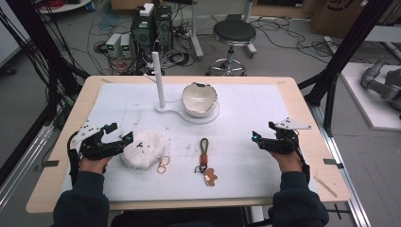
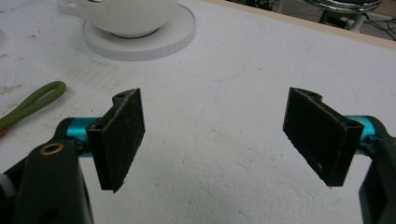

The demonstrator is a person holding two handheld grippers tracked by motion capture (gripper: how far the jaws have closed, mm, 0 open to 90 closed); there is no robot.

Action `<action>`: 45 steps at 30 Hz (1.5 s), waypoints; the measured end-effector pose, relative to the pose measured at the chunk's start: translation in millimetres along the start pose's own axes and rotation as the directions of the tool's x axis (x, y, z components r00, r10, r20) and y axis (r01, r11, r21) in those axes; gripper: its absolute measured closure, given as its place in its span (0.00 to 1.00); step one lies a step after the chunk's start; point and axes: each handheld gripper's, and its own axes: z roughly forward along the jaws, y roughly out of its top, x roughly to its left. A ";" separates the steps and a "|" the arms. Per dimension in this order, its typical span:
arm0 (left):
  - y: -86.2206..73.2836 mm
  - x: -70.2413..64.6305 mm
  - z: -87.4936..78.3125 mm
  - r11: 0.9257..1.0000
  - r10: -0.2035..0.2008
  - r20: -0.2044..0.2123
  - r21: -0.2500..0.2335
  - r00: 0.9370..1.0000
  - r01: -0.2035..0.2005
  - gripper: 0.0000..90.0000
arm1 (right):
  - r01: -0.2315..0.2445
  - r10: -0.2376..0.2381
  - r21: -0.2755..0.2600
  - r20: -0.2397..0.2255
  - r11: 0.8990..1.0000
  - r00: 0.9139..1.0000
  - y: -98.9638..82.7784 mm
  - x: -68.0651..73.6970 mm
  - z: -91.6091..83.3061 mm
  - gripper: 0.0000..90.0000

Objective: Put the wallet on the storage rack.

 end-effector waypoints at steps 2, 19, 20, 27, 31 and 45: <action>-0.2 0.0 0.5 1.000 -0.004 0.000 -0.001 1.000 0.004 0.22 | 0.000 0.000 -0.001 0.000 1.000 1.000 -0.1 -0.2 -0.1 0.23; -9.7 -3.8 19.0 0.982 0.000 -0.014 0.188 1.000 0.002 0.22 | 0.011 -0.011 0.008 -0.020 1.000 1.000 -1.5 5.1 0.8 0.24; -11.3 -2.7 19.3 0.979 -0.006 -0.018 0.206 1.000 0.009 0.22 | 0.018 -0.018 0.008 -0.021 1.000 1.000 -0.9 6.1 1.0 0.24; -21.2 3.8 20.0 0.944 -0.048 -0.008 0.327 0.999 0.048 0.27 | 0.029 -0.029 0.014 -0.037 0.999 0.999 2.1 13.7 4.7 0.24; -28.2 4.0 26.7 0.910 -0.059 0.008 0.411 0.998 0.050 0.30 | 0.039 -0.038 0.022 -0.049 0.999 0.998 3.0 17.1 6.7 0.24; -5.0 -8.2 13.9 0.976 -0.016 0.105 0.217 0.994 -0.007 0.88 | 0.043 -0.041 0.019 -0.092 0.999 0.995 4.9 23.7 11.6 0.24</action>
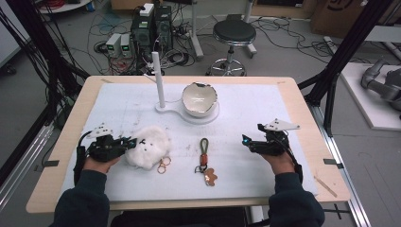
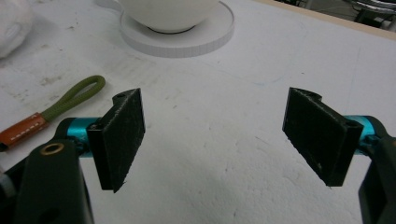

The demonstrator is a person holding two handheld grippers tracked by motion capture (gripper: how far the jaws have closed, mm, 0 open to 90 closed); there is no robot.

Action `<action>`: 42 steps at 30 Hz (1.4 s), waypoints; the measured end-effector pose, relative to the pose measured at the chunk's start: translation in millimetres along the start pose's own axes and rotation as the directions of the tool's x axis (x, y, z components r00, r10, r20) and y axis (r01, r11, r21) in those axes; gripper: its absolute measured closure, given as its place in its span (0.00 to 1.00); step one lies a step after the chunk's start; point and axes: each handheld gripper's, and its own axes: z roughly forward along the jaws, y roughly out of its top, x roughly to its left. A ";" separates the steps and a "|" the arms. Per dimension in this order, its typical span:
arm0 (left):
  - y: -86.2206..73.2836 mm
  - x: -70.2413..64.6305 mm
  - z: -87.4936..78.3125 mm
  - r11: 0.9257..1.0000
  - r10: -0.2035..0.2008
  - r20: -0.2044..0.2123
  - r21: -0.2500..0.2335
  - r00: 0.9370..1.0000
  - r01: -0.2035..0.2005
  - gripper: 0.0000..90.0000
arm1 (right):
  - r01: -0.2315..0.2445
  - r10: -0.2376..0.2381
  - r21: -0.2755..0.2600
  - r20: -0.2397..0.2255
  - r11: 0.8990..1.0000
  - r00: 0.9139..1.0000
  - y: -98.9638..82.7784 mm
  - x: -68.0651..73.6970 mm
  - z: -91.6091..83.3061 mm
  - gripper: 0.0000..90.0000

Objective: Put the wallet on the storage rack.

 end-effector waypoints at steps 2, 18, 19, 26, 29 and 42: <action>4.3 -4.6 -2.5 0.999 0.005 0.018 -0.053 1.000 -0.004 0.88 | 0.002 -0.002 -0.006 -0.015 1.000 1.000 1.5 2.7 1.5 0.24; 18.7 -35.9 2.3 0.972 0.085 0.134 -0.231 0.987 -0.052 0.89 | 0.013 -0.024 -0.038 -0.291 0.999 0.956 31.0 61.6 43.8 0.24; 19.4 -38.7 4.1 0.971 0.091 0.145 -0.232 0.985 -0.056 0.89 | 0.021 -0.030 -0.034 -0.299 0.999 0.954 31.8 64.2 46.1 0.24; 22.7 -56.9 16.4 0.966 0.129 0.220 -0.247 0.967 -0.072 0.89 | 0.029 -0.036 -0.023 -0.423 0.999 0.905 39.0 88.9 63.8 0.24; 23.0 -61.8 18.6 0.964 0.144 0.244 -0.255 0.959 -0.079 0.89 | 0.042 -0.045 -0.019 -0.486 0.999 0.873 39.9 97.3 68.9 0.27; 18.0 -54.1 27.4 0.993 0.045 0.242 -0.113 0.969 -0.018 0.54 | 0.128 -0.163 -0.104 -0.512 0.986 0.843 45.8 104.3 59.4 0.88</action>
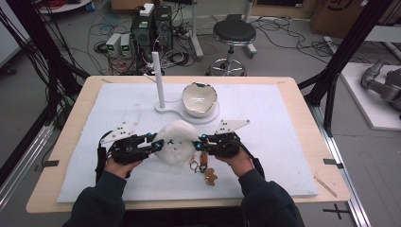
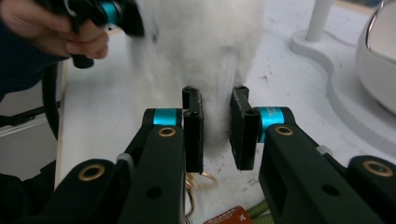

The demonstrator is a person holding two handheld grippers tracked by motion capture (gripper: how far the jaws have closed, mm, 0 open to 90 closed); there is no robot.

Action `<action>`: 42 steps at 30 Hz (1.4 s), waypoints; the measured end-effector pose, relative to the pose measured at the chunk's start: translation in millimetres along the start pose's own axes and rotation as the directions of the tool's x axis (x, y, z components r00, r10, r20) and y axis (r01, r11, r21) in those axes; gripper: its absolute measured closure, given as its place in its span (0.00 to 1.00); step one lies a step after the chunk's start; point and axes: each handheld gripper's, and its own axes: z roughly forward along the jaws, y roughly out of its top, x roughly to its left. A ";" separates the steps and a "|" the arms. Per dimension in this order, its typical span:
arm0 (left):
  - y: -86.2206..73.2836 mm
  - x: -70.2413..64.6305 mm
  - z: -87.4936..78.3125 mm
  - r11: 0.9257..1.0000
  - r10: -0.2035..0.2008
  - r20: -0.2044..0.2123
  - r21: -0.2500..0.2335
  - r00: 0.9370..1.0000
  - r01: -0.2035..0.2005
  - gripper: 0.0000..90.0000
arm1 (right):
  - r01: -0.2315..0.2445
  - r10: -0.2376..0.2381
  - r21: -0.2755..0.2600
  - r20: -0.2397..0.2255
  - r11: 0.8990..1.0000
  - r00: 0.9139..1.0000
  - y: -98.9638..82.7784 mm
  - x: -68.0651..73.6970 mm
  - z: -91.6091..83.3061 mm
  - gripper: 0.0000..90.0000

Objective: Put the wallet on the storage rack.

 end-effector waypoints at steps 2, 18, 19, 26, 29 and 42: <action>-2.9 5.0 3.0 0.999 -0.029 -0.002 0.042 1.000 0.029 0.40 | 0.025 -0.025 -0.013 -0.011 1.000 1.000 1.1 2.0 -1.3 0.88; -3.1 -3.9 6.2 0.996 0.073 0.209 0.030 0.975 -0.081 0.84 | -0.066 0.064 -0.048 -0.036 0.997 0.997 0.2 -3.9 4.4 0.66; -3.6 -3.1 6.2 0.996 0.070 0.184 0.046 0.980 -0.080 0.84 | -0.041 0.039 -0.045 -0.059 0.998 0.998 0.9 -1.9 4.5 0.80; -4.3 9.2 -0.7 0.998 0.007 -0.013 0.063 1.000 -0.006 0.68 | 0.035 -0.034 -0.048 0.007 0.998 0.999 7.4 -1.7 -1.3 0.84; -2.8 20.9 -16.3 1.000 -0.022 -0.094 0.002 0.995 0.022 0.64 | 0.059 -0.054 -0.076 0.062 0.995 0.997 17.9 -10.7 -10.7 0.84; -1.7 40.7 -35.8 0.999 -0.009 -0.254 -0.041 0.967 -0.001 0.21 | 0.190 -0.182 -0.023 0.183 0.982 0.966 91.7 -46.1 -15.9 0.84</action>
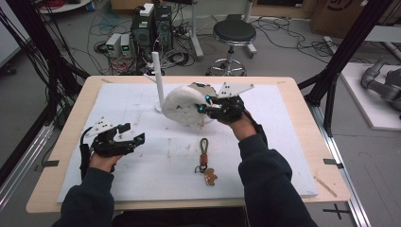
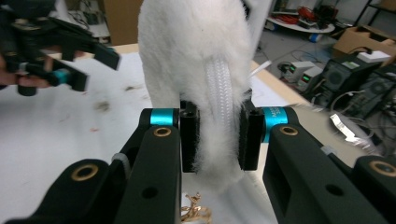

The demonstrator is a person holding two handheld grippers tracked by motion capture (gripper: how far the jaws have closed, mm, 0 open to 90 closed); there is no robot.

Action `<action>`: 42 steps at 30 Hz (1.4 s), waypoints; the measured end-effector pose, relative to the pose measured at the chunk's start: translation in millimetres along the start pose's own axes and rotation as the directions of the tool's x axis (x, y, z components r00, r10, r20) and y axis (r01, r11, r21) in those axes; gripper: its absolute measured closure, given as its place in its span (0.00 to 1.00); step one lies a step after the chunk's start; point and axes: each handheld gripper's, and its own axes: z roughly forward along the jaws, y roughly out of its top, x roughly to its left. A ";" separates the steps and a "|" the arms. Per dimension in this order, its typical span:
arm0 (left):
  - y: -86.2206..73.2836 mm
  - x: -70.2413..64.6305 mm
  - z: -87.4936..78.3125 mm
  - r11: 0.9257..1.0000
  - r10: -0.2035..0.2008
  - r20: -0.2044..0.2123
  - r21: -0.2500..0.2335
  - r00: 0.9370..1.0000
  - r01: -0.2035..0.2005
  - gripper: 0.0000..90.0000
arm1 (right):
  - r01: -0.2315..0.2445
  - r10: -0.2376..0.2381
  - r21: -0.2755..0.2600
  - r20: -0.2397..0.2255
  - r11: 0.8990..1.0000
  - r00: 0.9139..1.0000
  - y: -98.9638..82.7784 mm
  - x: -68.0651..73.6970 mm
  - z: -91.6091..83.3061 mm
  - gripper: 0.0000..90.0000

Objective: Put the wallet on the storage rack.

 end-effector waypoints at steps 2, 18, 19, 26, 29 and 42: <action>-0.1 2.0 -1.6 1.000 -0.003 -0.004 -0.002 1.000 0.003 0.21 | 0.007 -0.008 0.022 0.021 1.000 1.000 7.9 -8.3 2.0 0.84; -7.9 9.1 -2.2 0.999 -0.032 -0.009 0.022 0.999 0.032 0.24 | 0.043 -0.059 0.099 0.173 0.994 0.983 23.2 -62.0 27.0 0.84; -8.2 9.4 -2.0 0.999 -0.032 -0.010 0.022 0.999 0.033 0.24 | 0.043 -0.064 0.115 0.180 0.992 0.982 23.2 -63.5 29.2 0.84; -10.2 11.7 -4.4 0.999 -0.047 -0.018 0.021 0.999 0.047 0.24 | 0.161 -0.224 0.269 0.223 0.950 0.949 13.6 -71.0 37.3 0.84; -10.6 11.9 -5.2 0.998 -0.050 -0.018 0.021 0.999 0.051 0.24 | 0.206 -0.290 0.335 0.225 0.920 0.930 9.1 -68.3 39.8 0.84; -12.1 9.1 -3.1 0.998 -0.059 -0.006 0.029 0.998 0.060 0.24 | 0.332 -0.444 0.474 0.145 0.816 0.884 -6.3 -58.0 68.2 0.81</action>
